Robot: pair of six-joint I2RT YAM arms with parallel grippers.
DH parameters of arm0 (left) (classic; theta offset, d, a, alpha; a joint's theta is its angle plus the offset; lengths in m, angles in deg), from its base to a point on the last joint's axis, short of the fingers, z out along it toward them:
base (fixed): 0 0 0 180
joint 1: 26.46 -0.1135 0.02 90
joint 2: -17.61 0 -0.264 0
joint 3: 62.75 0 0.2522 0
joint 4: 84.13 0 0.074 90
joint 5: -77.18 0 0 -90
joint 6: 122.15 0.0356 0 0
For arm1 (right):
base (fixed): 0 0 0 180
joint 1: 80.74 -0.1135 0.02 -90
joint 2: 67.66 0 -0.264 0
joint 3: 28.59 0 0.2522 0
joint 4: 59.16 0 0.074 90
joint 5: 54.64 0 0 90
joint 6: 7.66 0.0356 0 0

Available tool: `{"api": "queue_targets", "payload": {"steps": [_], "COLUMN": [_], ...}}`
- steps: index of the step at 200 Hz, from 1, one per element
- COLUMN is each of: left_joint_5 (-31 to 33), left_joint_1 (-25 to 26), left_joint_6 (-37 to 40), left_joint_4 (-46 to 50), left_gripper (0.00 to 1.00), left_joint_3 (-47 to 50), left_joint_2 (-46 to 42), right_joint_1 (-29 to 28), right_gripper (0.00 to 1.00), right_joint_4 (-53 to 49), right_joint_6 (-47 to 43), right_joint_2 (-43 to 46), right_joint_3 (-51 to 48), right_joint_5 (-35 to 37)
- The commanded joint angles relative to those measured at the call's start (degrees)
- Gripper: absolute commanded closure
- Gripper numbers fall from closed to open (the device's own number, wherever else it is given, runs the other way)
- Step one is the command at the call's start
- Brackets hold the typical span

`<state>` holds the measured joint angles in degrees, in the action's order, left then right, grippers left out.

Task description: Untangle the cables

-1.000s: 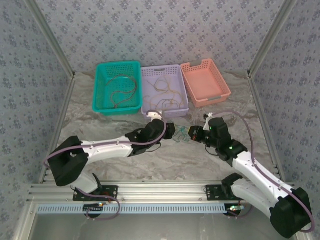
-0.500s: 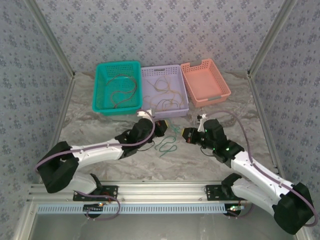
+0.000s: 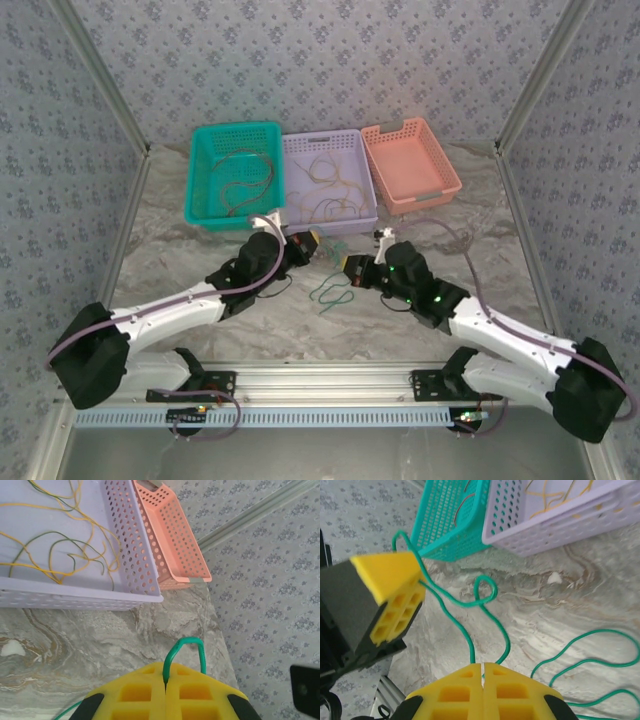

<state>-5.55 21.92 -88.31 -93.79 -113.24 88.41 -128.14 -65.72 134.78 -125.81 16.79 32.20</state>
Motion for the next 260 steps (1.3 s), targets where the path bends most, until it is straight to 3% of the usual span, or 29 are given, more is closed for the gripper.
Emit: {"api": "queue_targets", "payload": {"steps": [1,41,110,140,168,188,206,228,260], "left_joint_5": [1.07,-1.40,-9.42,-12.84,-22.22,-30.35,-36.33,-41.54,-48.39], "left_joint_1": [-1.57,-5.39,-8.98,-11.03,-13.99,-16.68,-18.63,-18.83,-18.83], "left_joint_6": [-1.46,-4.82,-11.51,-11.16,-8.21,-7.08,-6.22,-2.79,-1.66], "left_joint_4": [-8.27,-9.95,-15.61,-12.66,-4.64,0.26,7.54,16.73,23.47], "left_gripper": [1.00,1.00,1.00,1.00,1.00,1.00,1.00,1.00,1.00], "left_joint_3": [-1.14,-1.71,-5.40,-6.22,-9.86,-12.48,-16.47,-22.41,-27.20], "left_joint_2": [-2.31,-4.85,-2.37,-4.27,-5.58,-5.52,-5.17,-3.93,-0.55], "right_joint_1": [-4.14,-7.93,-8.99,-8.89,-8.32,-4.91,1.76,9.82,13.49], "right_gripper": [1.00,1.00,1.00,0.79,0.59,0.53,0.49,0.52,0.54], "right_joint_4": [3.51,4.36,13.14,12.13,5.46,2.02,1.06,2.90,4.63], "right_joint_6": [5.76,12.22,14.28,11.27,2.82,-5.27,-10.72,-15.75,-25.89], "right_joint_2": [-2.41,-3.14,-16.89,-16.45,-1.85,8.50,14.21,15.18,13.44], "right_joint_3": [-2.16,-3.37,2.36,4.01,1.89,1.06,0.23,0.76,4.53], "right_joint_5": [3.99,12.88,6.78,5.72,8.58,3.60,-7.34,-19.26,-28.21]}}
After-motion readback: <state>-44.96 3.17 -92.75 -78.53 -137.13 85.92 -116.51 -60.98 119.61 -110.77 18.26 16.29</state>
